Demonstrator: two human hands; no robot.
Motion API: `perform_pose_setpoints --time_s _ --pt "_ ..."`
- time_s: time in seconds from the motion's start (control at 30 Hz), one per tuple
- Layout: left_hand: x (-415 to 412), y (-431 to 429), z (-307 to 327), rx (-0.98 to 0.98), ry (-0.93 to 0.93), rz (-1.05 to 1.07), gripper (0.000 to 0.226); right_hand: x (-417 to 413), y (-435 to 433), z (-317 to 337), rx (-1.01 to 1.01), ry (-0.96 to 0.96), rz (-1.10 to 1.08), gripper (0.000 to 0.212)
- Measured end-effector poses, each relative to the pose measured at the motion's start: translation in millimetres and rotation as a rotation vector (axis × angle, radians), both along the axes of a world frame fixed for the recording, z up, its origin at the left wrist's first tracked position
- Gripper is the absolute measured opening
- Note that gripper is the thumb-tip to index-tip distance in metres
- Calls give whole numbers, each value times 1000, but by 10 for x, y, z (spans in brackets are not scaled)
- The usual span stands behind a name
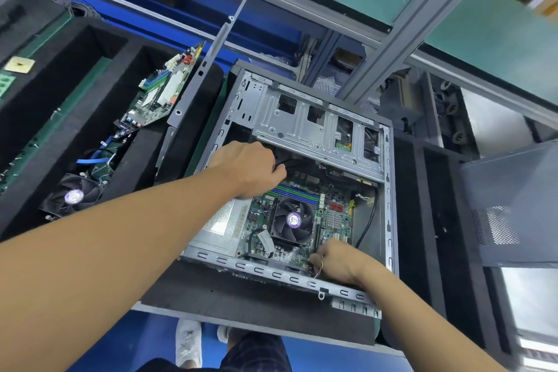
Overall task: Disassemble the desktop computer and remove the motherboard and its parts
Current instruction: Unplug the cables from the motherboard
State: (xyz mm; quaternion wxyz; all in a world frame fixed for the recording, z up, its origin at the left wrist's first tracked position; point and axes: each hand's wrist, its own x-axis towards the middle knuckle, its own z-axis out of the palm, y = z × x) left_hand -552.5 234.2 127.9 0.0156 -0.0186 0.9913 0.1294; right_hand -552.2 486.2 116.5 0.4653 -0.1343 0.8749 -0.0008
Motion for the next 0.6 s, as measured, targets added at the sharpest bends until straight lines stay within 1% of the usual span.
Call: perform_pose_setpoints --time_s 0.1,0.2,0.37,0.43,0.5,0.6 --pt "-3 6 3 -2 -1 2 63 32 17 64 -32 29 -96 39" --pt "-1 10 12 -10 -2 -3 64 48 47 141 -83 28 -171 38" --pt "3 14 7 -19 -9 7 64 119 59 212 -147 86 -70 23" --pt "3 15 15 -18 -19 13 64 126 92 238 -176 105 -103 20" --pt "8 13 22 -10 -29 12 63 141 122 283 -172 143 -126 28" --pt "14 9 23 -10 -32 -6 63 163 146 353 -189 321 -100 38"
